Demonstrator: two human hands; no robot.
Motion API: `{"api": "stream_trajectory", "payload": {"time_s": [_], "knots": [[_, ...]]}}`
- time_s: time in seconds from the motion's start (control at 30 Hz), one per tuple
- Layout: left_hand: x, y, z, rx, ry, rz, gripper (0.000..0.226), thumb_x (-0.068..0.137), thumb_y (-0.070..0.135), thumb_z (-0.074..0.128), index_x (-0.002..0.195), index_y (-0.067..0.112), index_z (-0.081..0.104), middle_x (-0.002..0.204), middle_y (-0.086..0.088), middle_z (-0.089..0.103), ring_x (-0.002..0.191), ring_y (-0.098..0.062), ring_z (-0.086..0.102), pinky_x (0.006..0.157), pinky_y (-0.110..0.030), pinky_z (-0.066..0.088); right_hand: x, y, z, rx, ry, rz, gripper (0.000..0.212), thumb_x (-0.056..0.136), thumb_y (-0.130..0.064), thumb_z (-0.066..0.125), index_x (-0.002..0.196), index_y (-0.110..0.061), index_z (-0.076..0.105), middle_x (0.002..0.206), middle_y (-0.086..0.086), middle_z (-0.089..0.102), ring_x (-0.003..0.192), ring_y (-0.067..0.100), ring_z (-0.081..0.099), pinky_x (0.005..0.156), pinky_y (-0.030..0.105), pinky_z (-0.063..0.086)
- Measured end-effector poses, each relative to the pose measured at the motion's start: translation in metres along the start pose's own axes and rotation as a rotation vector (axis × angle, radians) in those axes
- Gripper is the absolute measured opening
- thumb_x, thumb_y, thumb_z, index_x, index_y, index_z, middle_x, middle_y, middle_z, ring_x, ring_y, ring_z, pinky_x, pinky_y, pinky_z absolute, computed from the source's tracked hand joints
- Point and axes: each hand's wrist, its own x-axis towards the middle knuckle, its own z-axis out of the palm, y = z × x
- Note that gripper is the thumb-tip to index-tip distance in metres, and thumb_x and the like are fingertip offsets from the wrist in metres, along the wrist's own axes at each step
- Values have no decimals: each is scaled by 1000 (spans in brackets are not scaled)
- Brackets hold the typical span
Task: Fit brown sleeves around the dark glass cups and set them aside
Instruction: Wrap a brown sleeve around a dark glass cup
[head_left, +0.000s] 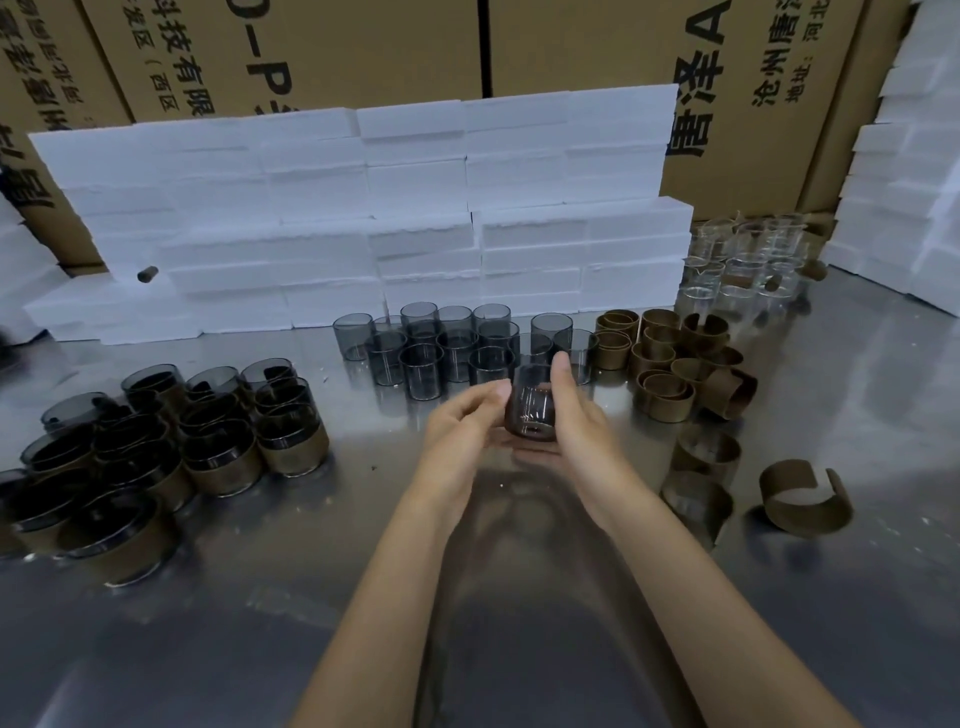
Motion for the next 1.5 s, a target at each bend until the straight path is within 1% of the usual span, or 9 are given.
{"api": "stream_trajectory", "payload": {"time_s": [0.2,0.33,0.43,0.53,0.6,0.77,1.1,1.3,1.5], "knots": [[-1,-1,-3,67,74,77,21,96,24,70,114,14,76,113,-10,76,108,-26,70,101,-47,55,-1,3,2,-120,128,-129,53,105,-59,32,99,-27,73,98,8,79,94,31,76,84,46,61],[-8,-1,3,96,21,56,51,78,51,80,119,21,74,111,5,77,105,-8,71,83,-23,59,-2,6,-1,-289,208,-257,42,109,-43,36,115,-16,68,107,10,74,105,31,69,94,57,55],[-6,-6,1,148,-30,75,15,83,45,80,93,35,80,90,18,77,83,9,68,67,-10,51,-7,2,0,-329,221,-331,32,105,-41,50,123,-22,68,107,-5,72,106,17,68,94,51,56],[-6,-3,-2,61,-57,39,4,76,47,80,80,46,80,85,27,75,80,15,65,76,-18,51,-10,-2,3,-216,211,-262,50,91,-57,63,129,-24,63,101,-3,73,97,8,68,95,48,57],[-2,-2,-2,-61,-63,34,39,68,43,84,103,26,79,90,19,77,83,8,69,77,-26,51,-11,-3,3,-100,176,-169,66,79,-73,66,126,-27,62,105,-3,72,92,1,68,95,43,57],[-1,-3,-1,-237,-116,-9,54,72,31,89,114,9,64,92,-1,78,79,-12,71,74,-26,57,-8,-4,0,-10,-57,40,113,51,-97,66,141,-29,55,134,-2,67,125,19,63,105,48,51],[-3,-6,2,-93,32,6,36,95,28,68,125,9,68,121,-17,70,96,-18,67,75,-26,53,-9,1,5,-32,-20,-57,79,80,-81,51,122,-16,68,108,6,78,99,21,76,96,45,59],[-2,-5,2,-25,209,153,8,99,13,66,105,17,68,100,-3,70,80,-4,68,64,-18,54,-4,6,7,-84,13,-137,47,105,-55,39,105,-22,72,102,10,78,92,23,77,85,38,62],[-6,0,7,44,246,165,8,100,24,65,95,22,71,104,-2,74,104,-21,69,92,-41,54,-1,8,5,-116,88,-178,38,110,-40,38,96,-26,71,92,5,78,92,24,77,77,34,62]]}}
